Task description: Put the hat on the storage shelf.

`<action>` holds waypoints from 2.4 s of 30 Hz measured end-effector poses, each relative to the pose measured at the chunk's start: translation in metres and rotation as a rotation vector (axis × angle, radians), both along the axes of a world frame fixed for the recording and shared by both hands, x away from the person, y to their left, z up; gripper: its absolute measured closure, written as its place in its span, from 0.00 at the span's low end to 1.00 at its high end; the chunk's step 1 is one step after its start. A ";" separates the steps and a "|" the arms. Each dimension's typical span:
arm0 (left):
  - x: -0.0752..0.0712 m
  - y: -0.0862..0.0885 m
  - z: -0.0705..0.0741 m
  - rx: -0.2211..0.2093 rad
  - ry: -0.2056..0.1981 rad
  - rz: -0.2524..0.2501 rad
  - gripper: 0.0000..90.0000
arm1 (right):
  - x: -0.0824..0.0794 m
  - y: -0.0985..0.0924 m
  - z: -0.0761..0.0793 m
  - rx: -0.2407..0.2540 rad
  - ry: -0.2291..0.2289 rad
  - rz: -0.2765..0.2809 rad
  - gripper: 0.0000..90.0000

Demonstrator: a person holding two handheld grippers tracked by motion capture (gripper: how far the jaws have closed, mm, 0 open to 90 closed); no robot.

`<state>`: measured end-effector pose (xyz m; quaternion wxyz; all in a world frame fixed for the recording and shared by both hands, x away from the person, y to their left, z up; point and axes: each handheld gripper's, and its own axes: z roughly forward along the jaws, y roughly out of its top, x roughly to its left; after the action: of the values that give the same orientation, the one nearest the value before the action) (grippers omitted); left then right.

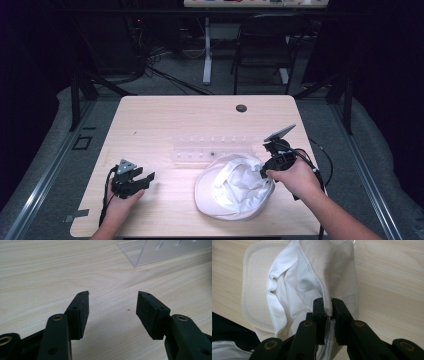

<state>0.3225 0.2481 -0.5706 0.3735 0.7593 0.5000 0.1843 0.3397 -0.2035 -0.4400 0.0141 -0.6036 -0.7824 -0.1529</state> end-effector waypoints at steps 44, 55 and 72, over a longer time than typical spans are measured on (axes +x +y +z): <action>0.000 -0.001 0.000 -0.001 0.008 -0.011 0.50 | 0.024 0.010 0.084 -0.075 0.132 -0.091 0.91; -0.001 0.000 0.001 0.003 0.009 -0.018 0.50 | 0.026 0.008 0.095 0.055 0.201 -0.115 0.91; -0.001 -0.001 0.001 0.001 0.009 -0.015 0.50 | 0.024 -0.009 0.095 0.339 0.248 -0.137 0.91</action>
<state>0.3218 0.2471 -0.5700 0.3721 0.7639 0.4961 0.1783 0.3640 -0.2124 -0.3451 0.2012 -0.6586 -0.6947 -0.2075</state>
